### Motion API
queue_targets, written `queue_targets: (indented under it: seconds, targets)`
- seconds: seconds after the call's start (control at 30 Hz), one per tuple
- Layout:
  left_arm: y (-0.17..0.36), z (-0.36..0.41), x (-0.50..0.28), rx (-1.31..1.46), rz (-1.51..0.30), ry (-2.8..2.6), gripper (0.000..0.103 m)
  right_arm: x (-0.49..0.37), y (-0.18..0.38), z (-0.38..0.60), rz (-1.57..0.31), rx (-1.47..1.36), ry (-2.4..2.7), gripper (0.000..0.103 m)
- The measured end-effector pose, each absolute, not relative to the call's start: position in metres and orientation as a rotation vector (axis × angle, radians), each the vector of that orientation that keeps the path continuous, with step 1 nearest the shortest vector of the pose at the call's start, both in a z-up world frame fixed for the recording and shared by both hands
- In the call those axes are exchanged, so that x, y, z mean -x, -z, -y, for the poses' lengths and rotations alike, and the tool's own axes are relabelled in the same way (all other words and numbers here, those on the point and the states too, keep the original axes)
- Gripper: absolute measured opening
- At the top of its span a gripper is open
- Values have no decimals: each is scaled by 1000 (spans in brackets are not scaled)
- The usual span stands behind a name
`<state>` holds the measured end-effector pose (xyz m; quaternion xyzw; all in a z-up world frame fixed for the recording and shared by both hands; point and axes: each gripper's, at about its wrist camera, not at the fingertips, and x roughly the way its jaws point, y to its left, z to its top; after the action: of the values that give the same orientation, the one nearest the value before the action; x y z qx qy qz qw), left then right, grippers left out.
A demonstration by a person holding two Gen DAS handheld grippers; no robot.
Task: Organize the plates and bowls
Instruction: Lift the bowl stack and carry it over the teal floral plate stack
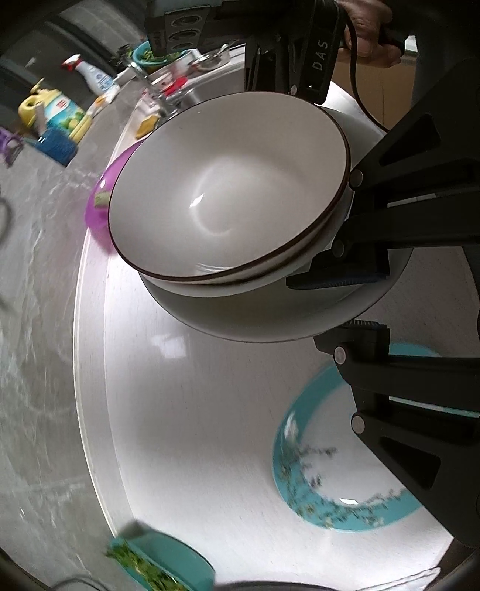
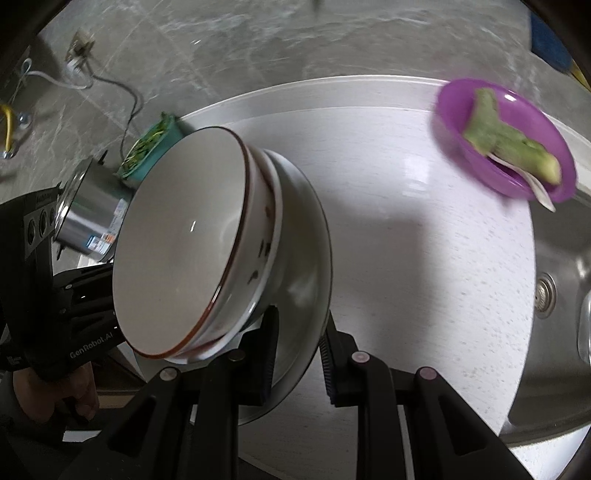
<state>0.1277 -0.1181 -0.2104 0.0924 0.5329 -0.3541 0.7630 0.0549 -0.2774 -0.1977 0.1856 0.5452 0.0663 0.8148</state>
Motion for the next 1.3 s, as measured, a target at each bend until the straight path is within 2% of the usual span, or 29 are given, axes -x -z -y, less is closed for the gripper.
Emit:
queue_targets:
  seconds: [0.77, 1.3]
  targets:
    - [201, -40, -148, -64, -1177, 563, 12, -114, 190, 158, -1210, -271, -357, 24]
    - [224, -101, -156, -29, -1215, 504, 12, -132, 208, 107, -1254, -233, -424, 25]
